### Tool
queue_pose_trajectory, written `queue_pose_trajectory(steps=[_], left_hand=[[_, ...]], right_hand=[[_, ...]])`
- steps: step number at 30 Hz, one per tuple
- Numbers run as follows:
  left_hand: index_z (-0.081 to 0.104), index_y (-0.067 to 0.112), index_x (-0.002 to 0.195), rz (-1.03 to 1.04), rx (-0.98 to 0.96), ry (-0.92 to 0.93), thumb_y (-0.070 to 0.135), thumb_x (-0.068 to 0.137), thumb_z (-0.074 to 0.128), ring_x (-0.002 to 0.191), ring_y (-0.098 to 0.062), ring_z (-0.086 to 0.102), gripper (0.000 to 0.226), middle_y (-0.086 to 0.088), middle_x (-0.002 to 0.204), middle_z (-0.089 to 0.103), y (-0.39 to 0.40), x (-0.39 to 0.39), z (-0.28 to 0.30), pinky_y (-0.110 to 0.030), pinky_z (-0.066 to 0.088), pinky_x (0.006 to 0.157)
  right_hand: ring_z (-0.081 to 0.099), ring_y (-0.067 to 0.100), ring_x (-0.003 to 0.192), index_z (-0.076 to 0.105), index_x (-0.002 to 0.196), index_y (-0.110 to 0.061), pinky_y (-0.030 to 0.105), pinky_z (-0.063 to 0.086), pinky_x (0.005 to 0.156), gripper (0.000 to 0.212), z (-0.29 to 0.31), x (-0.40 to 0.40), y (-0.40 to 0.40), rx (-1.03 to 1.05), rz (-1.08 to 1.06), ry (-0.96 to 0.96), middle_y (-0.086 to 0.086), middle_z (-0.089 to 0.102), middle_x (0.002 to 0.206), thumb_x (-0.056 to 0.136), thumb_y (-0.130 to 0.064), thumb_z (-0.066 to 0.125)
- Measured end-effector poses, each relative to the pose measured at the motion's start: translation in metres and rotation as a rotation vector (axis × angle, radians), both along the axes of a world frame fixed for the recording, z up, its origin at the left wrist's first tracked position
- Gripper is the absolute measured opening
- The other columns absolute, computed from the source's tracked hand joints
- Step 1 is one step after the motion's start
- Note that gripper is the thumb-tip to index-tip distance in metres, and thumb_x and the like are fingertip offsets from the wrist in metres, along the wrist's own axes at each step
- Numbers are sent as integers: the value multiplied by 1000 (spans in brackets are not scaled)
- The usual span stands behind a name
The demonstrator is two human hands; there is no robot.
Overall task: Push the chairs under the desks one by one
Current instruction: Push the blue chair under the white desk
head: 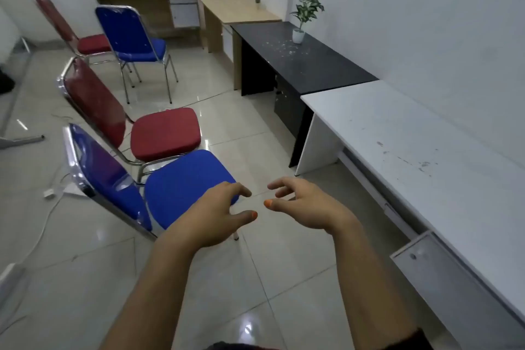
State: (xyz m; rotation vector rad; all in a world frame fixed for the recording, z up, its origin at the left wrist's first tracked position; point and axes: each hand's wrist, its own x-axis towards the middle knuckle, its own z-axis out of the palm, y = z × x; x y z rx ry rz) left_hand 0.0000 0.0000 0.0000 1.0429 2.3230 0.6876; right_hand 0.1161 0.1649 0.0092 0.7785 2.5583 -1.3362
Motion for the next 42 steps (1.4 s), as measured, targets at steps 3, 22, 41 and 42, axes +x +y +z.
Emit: queue_pose_trajectory(steps=[3,22,41,42], left_hand=[[51,33,131,42,-15,-23,43,89,66,119,-9,47,45,10,136,49,-29,-36,-5,-30,42,99],[54,33,128,239,-4,-112,41,90,66,117,-5,49,40,14,131,51,-108,-198,-48,-23,43,92],[52,33,127,394,-46,-71,39,91,65,111,-4,43,39,9,134,50,-138,-414,-62,-26,38,94],[52,33,127,382,-48,-75,39,91,65,113,-5,45,39,9,134,50,-141,-423,-63,-27,39,95]], right_hand=[[56,13,113,51,137,-30,35,50,95,46,-6,-39,-20,31,31,-31,-4,55,129,94,-41,64],[56,12,109,53,136,-30,28,47,87,47,-49,-265,-71,1,218,-97,-3,56,128,93,-43,65],[57,17,112,52,138,-27,29,48,85,48,-74,-483,-85,-60,296,-145,1,57,128,94,-42,65],[57,17,112,51,138,-27,30,48,87,48,-76,-487,-87,-63,287,-163,1,57,129,94,-42,65]])
